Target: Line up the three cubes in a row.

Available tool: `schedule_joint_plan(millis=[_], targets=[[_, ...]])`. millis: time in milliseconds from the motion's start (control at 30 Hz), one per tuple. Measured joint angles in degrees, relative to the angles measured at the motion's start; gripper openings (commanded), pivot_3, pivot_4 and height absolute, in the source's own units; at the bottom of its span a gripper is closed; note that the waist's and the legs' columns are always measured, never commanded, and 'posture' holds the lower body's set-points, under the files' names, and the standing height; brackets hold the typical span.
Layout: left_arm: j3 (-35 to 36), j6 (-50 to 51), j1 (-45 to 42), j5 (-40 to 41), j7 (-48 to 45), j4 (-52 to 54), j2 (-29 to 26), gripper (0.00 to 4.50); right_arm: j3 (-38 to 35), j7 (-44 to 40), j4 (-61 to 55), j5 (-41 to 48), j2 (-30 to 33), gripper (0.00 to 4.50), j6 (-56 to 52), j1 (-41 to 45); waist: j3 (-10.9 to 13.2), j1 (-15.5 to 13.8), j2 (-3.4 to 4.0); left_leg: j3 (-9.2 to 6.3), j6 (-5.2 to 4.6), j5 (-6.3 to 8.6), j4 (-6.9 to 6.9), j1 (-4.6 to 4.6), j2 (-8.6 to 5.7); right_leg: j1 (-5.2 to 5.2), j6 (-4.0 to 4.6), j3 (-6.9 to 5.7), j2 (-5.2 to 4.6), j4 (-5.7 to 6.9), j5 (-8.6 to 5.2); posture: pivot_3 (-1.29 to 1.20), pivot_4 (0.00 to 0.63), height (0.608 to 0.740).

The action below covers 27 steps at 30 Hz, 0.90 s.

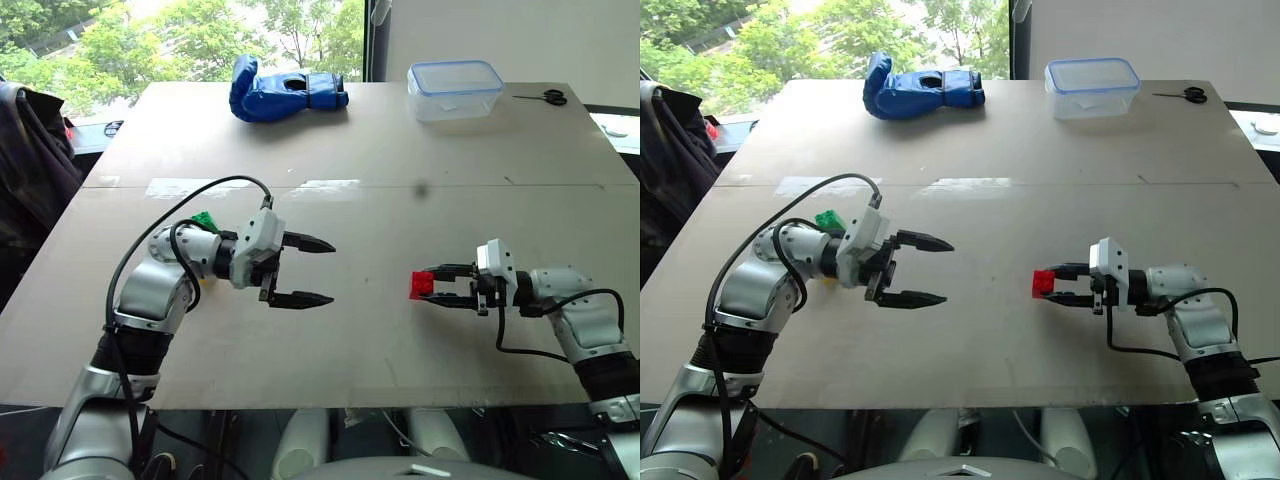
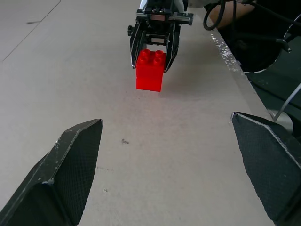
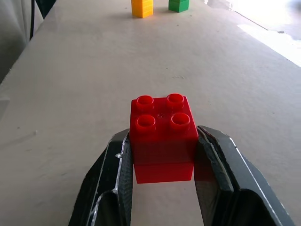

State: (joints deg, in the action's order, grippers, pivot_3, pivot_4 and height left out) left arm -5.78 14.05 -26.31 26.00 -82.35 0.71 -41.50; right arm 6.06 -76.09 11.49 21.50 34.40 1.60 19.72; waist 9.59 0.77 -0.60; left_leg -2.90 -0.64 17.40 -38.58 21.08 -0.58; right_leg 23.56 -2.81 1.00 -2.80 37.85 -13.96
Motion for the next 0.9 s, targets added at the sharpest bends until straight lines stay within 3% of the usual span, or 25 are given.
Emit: schedule_joint_plan(millis=[367,600,900], targets=[[-0.01,-0.91,-0.46,-1.02,-0.02,-1.44,0.54,4.5,0.83,-2.92,15.56,-4.45,-3.31,1.26,9.74,7.58,0.0,0.3,0.0,0.04,0.13,-0.08,0.0,-0.04,0.03,0.01,0.0,0.04,0.01,0.05,0.0,0.0,0.15,0.74],[-0.01,-0.98,-0.46,-1.04,-0.03,-1.44,0.57,4.5,0.65,-5.63,19.67,-4.4,-3.37,4.34,11.13,8.97,0.0,0.24,0.0,0.04,0.15,-0.08,-0.01,-0.02,0.07,0.01,0.01,0.04,0.0,0.04,0.01,0.0,0.15,0.74],[1.69,0.98,2.71,0.67,2.13,1.27,0.53,4.5,-2.52,-5.2,10.38,-1.62,-0.2,4.44,8.18,3.79,0.0,0.15,0.01,0.01,0.13,-0.07,0.0,0.05,0.13,0.06,0.0,0.02,-0.07,0.03,0.0,0.0,0.15,0.74]])
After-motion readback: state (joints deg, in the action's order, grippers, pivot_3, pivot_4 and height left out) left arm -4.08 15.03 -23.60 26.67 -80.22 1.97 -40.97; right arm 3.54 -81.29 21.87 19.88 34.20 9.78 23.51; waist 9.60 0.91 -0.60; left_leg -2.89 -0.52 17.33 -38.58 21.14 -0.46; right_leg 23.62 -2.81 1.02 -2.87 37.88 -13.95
